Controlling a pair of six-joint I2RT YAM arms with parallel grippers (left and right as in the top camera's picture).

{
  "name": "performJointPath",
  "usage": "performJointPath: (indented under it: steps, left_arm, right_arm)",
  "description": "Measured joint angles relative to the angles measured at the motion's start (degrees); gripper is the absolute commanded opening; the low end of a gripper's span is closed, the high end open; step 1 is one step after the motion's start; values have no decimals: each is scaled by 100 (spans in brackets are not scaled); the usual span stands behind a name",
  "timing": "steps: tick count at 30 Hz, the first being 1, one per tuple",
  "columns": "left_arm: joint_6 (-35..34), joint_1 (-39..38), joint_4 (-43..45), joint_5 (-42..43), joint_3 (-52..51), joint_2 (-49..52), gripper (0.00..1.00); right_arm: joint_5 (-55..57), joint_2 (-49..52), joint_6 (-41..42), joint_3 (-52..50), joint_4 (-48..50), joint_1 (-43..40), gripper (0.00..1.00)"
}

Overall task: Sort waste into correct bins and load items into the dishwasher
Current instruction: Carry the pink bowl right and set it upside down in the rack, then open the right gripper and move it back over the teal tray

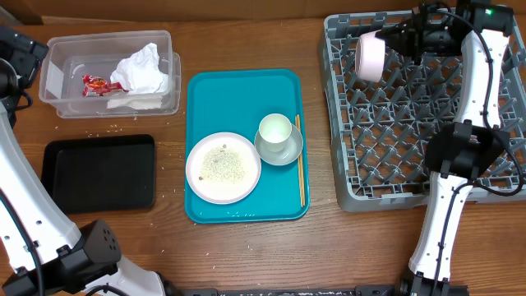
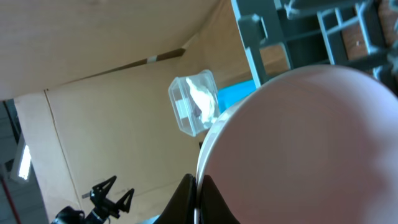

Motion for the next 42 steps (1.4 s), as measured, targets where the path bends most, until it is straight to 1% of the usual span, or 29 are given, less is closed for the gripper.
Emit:
performJointPath:
  steps: [4, 7, 9, 12, 16, 18, 23, 27, 29, 31, 32, 36, 38, 39, 42]
  left_arm:
    - [0, 0, -2, 0, 0, 0, 100]
    - [0, 0, -2, 0, 0, 0, 100]
    - [0, 0, -2, 2, 0, 0, 100]
    - [0, 0, 0, 2, 0, 0, 100]
    - [0, 0, 4, 0, 0, 0, 100]
    - [0, 0, 2, 2, 0, 0, 100]
    - [0, 0, 0, 0, 0, 0, 100]
    - [0, 0, 2, 0, 0, 0, 100]
    - [0, 0, -2, 0, 0, 0, 100]
    - [0, 0, -2, -2, 0, 0, 100]
    - [0, 0, -2, 0, 0, 0, 100]
    - [0, 0, -2, 0, 0, 0, 100]
    - [0, 0, -2, 0, 0, 0, 100]
    - [0, 0, -2, 0, 0, 0, 100]
    - [0, 0, -2, 0, 0, 0, 100]
  right_arm:
    - [284, -7, 9, 66, -262, -17, 4]
    - [555, -13, 20, 72, -361, -50, 14]
    - [907, -13, 22, 68, -376, -79, 19]
    - [1521, -13, 11, 66, -420, -149, 31]
    - [2225, -15, 15, 66, -520, -302, 36]
    - [2553, -42, 7, 66, -575, -398, 37]
    - [3230, -376, 9, 52, -629, -647, 36]
    - [3650, -1003, 0, 50, -627, -726, 25]
    - [3768, -1410, -85, 50, -625, -658, 15]
    - [3930, -1753, -205, 50, -625, -483, 9]
    - [4017, -1860, -249, 50, -625, -378, 7]
    - [4599, -2065, -334, -44, -614, 354, 7]
    - [5130, -2046, -361, -420, -603, 848, 6]
    - [5322, -2035, -367, -599, -566, 977, 4]
    - [5989, -2028, -385, -1440, -387, 1342, 4]
